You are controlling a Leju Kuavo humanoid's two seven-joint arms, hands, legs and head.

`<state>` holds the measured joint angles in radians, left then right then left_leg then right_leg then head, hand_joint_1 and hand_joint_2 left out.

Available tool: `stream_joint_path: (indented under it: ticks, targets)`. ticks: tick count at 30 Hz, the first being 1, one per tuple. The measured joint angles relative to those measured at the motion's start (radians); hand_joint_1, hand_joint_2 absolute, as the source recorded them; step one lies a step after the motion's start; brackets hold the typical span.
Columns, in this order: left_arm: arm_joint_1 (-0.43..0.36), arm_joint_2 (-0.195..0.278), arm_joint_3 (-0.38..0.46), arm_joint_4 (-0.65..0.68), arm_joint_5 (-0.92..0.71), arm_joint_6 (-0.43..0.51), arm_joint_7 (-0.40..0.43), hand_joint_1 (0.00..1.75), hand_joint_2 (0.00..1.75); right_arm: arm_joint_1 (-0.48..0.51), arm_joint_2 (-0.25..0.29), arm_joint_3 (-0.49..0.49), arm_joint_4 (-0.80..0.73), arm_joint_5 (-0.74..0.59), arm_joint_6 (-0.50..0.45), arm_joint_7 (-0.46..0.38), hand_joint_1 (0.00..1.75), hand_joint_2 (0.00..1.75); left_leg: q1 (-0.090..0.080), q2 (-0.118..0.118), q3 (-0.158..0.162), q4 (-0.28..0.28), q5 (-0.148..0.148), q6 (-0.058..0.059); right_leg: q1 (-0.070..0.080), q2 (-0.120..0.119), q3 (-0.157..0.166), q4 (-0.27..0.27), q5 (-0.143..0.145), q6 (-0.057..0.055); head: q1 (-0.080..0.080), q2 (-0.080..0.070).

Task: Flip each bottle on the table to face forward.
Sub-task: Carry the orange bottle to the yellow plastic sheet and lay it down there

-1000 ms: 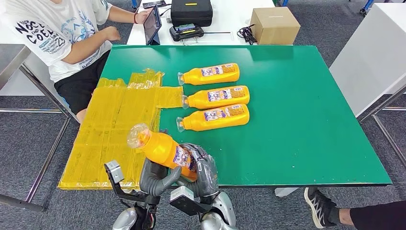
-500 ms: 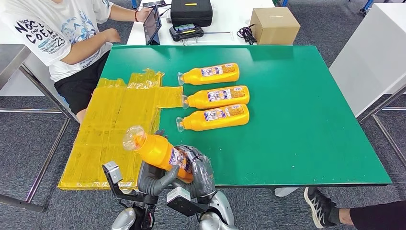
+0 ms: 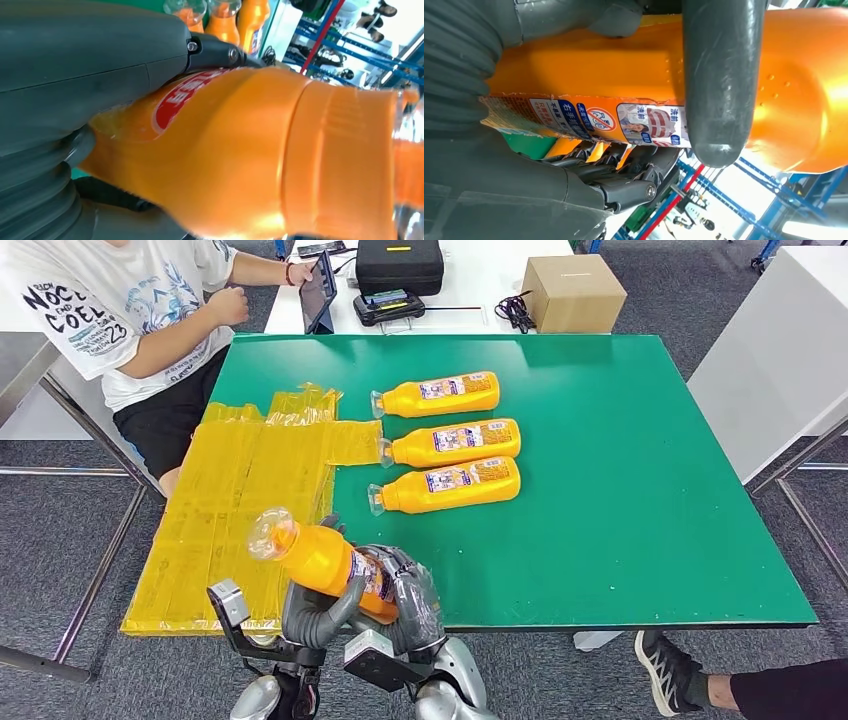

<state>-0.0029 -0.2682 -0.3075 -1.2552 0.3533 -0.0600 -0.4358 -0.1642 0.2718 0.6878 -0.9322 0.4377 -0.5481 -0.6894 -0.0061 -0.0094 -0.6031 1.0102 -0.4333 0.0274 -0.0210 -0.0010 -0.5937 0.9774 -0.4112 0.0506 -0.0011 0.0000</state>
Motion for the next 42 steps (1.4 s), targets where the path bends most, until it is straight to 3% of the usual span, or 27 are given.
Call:
stream_joint_path:
  ticks: [14,15,18,19,22,26,32,42]
  targets:
    - [0.005,0.0,0.018,0.0,0.003,0.016,-0.016,1.75,1.75,-0.011,0.007,0.0,0.035,0.002,0.027,-0.003,1.75,1.75,0.0,0.0,0.0,0.0,0.0,0.0,0.0,0.0,0.0,0.0,0.0,0.0,0.0,0.0]
    - [0.006,0.0,0.018,0.0,0.003,0.018,-0.017,1.75,1.75,-0.012,0.007,0.0,0.035,0.002,0.029,-0.003,1.68,1.75,0.0,0.0,0.0,0.0,0.0,0.0,0.0,0.0,0.0,0.0,0.0,0.0,0.0,0.0]
    - [0.007,0.0,0.018,0.0,0.003,0.021,-0.02,1.75,1.75,-0.012,0.007,0.0,0.037,0.002,0.035,-0.003,0.37,1.75,0.0,0.0,0.0,0.0,0.0,0.0,0.0,0.0,0.0,0.0,0.0,0.0,0.0,0.0]
    - [0.007,0.0,0.018,-0.001,0.003,0.023,-0.021,1.75,1.75,-0.012,0.007,0.0,0.038,0.002,0.038,-0.004,0.0,1.31,0.0,0.0,0.0,0.0,0.0,0.0,0.0,0.0,0.0,0.0,0.0,0.0,0.0,0.0]
    - [0.002,-0.003,0.017,-0.003,0.003,0.029,-0.024,1.75,1.75,-0.01,0.007,0.0,0.041,-0.004,0.055,-0.006,0.0,0.0,0.0,0.0,0.0,0.0,0.0,0.0,0.0,0.0,0.0,0.0,0.0,0.0,0.0,0.0]
    - [-0.001,-0.005,0.017,-0.009,0.002,0.037,-0.028,1.75,1.75,0.006,0.001,-0.001,0.016,-0.029,0.082,-0.006,0.0,0.0,0.0,0.0,0.0,0.0,0.0,0.0,0.0,0.0,0.0,0.0,0.0,0.0,0.0,0.0]
    - [-0.003,-0.012,0.019,-0.017,-0.003,0.049,-0.033,1.75,1.75,0.064,-0.03,-0.003,-0.146,-0.062,0.153,0.012,0.0,0.0,0.0,0.0,-0.001,0.0,0.0,0.0,0.0,0.0,-0.001,0.0,0.0,0.0,0.0,0.0]
    - [-0.007,-0.02,0.027,-0.025,-0.037,0.119,-0.065,1.75,1.75,0.12,-0.054,-0.015,-0.313,-0.111,0.176,-0.002,0.0,0.0,0.0,0.0,0.0,0.0,0.0,0.0,0.0,0.0,0.0,0.0,0.0,0.0,0.0,0.0]
